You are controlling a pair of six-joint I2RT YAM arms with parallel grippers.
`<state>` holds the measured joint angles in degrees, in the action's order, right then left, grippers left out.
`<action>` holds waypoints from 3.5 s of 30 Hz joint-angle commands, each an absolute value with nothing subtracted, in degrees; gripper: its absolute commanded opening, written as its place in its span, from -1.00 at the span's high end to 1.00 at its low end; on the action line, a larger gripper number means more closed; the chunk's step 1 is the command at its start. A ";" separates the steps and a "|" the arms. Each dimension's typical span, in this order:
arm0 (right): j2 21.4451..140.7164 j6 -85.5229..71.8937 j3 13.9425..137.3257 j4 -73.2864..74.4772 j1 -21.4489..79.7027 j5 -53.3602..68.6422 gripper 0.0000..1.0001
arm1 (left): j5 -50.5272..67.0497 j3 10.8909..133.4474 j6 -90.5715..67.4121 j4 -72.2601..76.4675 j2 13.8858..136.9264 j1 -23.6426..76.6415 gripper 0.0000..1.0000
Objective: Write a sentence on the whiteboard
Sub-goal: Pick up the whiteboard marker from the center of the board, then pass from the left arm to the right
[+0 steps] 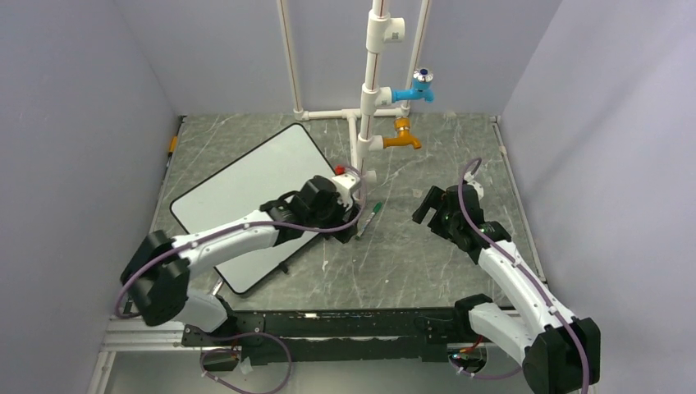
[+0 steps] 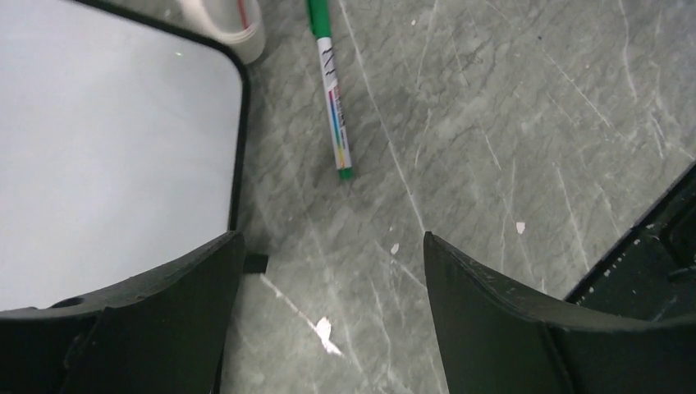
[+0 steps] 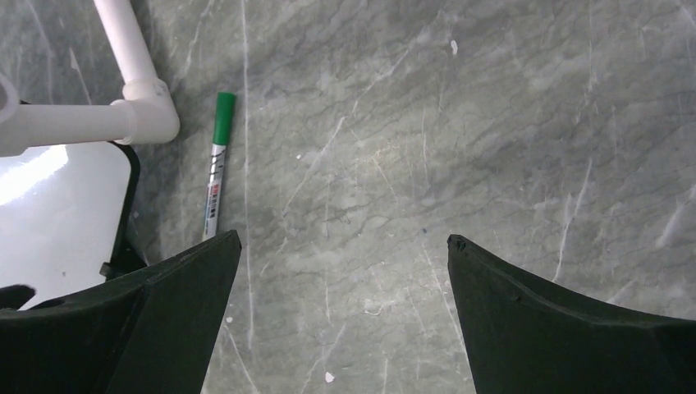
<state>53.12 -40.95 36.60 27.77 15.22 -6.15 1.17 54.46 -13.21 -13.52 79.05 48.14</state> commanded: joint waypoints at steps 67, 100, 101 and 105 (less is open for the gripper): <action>38.03 -46.54 35.56 -10.80 16.87 33.70 -0.41 | 3.87 64.49 -35.49 -7.19 68.85 55.19 1.00; 48.93 -49.73 40.32 -24.12 30.01 23.97 0.20 | 7.78 58.27 -37.17 7.02 62.54 56.02 1.00; 49.16 -49.48 40.65 -23.82 30.05 23.93 0.34 | 7.93 58.10 -37.19 7.29 62.51 55.99 1.00; 50.18 -47.59 43.02 -20.29 30.56 24.27 1.00 | 8.13 58.46 -36.93 6.71 62.81 56.07 1.00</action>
